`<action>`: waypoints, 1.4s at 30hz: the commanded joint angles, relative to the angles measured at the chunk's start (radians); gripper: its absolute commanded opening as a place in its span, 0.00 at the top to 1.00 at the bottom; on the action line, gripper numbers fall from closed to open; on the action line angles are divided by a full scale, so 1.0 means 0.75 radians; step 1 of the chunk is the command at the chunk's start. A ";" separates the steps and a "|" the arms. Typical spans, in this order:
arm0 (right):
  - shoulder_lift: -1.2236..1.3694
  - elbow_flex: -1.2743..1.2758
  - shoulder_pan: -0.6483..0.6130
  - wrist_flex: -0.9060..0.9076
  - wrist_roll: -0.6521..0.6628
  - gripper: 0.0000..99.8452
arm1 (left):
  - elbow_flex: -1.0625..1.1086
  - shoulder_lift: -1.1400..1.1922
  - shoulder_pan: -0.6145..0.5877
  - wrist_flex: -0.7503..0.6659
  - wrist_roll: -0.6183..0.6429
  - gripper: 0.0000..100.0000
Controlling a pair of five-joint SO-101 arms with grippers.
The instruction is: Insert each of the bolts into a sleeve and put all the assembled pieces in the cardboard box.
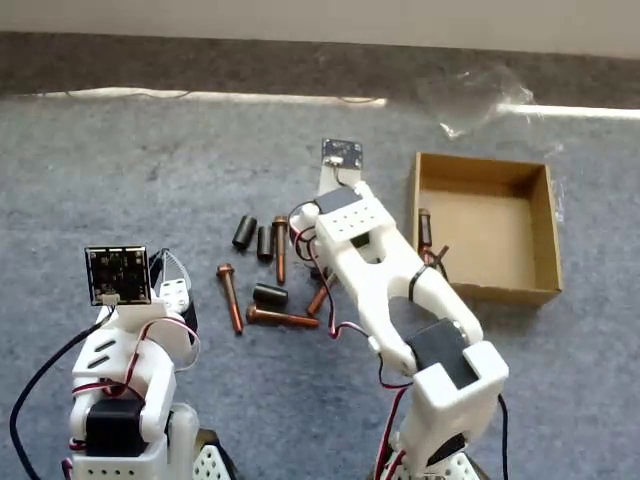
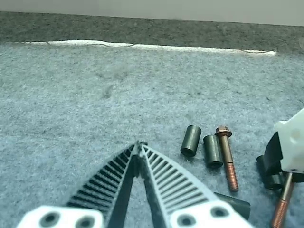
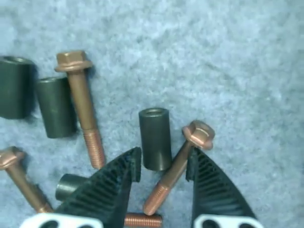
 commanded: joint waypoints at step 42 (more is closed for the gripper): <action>0.351 -0.443 0.003 0.111 0.133 1.00 | -0.007 -0.013 -0.011 -0.004 -0.012 0.99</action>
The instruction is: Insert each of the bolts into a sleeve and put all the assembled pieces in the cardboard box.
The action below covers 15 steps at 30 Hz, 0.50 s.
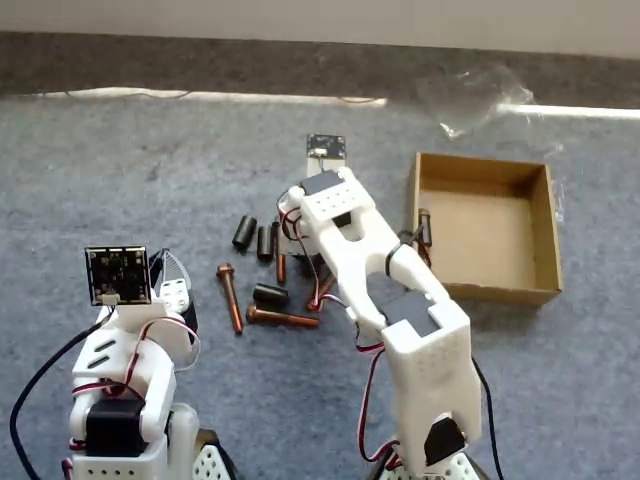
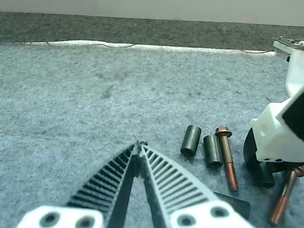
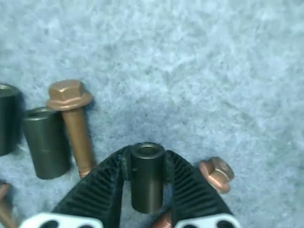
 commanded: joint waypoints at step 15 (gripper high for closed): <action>-0.287 -0.091 -0.003 0.124 0.305 1.00 | -0.007 -0.013 -0.009 -0.004 -0.012 0.99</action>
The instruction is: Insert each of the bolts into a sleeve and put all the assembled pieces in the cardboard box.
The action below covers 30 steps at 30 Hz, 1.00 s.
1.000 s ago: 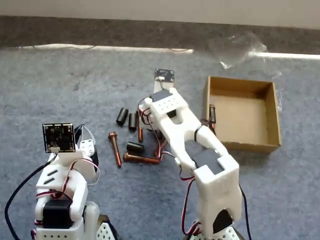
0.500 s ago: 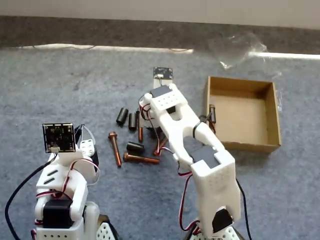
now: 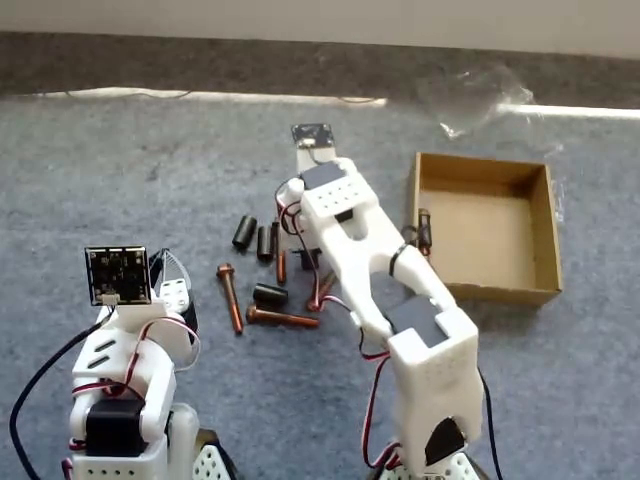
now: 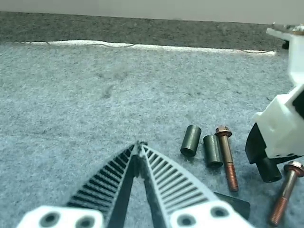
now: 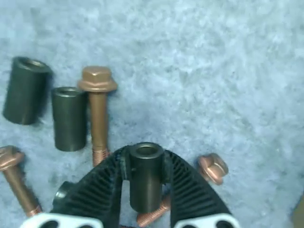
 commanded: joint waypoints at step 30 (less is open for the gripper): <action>-1.654 0.748 0.249 0.136 0.440 1.00 | 0.214 -0.003 0.134 -0.274 -0.008 1.00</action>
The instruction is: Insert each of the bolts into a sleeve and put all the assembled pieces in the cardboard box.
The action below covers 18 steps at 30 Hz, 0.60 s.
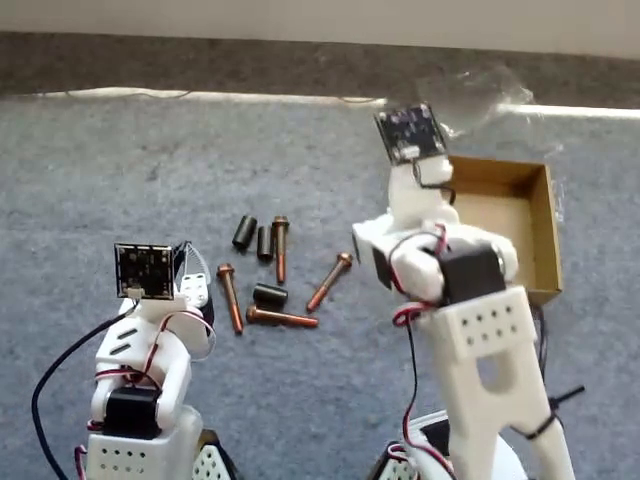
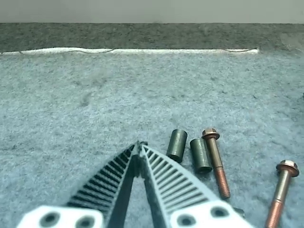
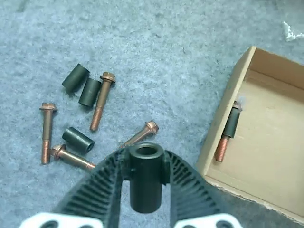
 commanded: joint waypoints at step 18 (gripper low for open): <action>-0.783 0.551 0.009 -0.165 0.104 1.00 | -0.202 -0.001 0.032 0.245 -0.072 1.00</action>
